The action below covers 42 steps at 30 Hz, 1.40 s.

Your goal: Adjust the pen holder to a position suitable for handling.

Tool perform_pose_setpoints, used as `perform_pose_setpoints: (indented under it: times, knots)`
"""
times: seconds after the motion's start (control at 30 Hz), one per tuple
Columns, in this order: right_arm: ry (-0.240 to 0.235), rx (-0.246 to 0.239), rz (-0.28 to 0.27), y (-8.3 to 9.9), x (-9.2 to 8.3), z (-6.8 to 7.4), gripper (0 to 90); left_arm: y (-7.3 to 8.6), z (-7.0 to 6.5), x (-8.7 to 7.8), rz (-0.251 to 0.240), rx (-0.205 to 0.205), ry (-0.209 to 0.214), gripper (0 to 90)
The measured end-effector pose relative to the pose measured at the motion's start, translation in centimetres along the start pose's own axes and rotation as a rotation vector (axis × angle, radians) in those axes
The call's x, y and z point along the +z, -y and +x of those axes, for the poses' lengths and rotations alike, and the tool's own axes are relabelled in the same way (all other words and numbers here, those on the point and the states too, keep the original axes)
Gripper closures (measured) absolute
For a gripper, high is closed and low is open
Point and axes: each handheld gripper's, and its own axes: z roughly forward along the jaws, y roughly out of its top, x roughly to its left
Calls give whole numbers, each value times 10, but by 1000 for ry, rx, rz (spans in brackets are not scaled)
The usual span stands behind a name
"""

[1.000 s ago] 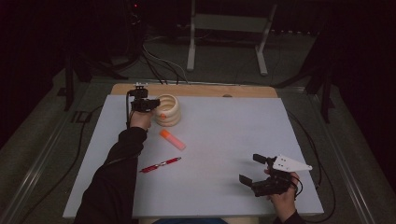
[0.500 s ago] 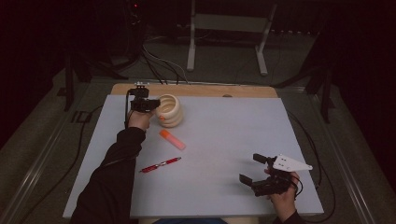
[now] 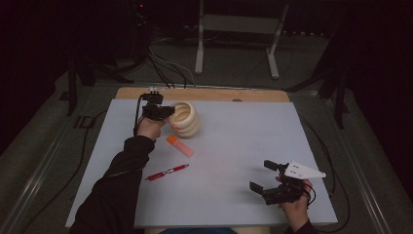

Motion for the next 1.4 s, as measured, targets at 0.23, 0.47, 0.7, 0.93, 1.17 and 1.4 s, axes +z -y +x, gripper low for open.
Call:
perform_pose_setpoints:
  times: [0.23,0.47,0.7,0.93,1.17,1.4]
  knots:
    - [0,-1,-1,0,0,0,0,4,-22,-3,34,56,70,768]
    - [-1,0,-1,0,0,0,0,8,-45,-9,50,116,125,768]
    - [-3,2,2,0,1,0,0,14,-70,-13,72,179,182,768]
    - [-2,0,-1,-1,1,0,0,23,-92,-9,108,239,214,767]
    - [0,0,-3,-1,0,0,0,32,-107,-2,149,286,228,766]
    - [0,0,-1,-1,0,0,0,40,-118,7,185,312,248,764]
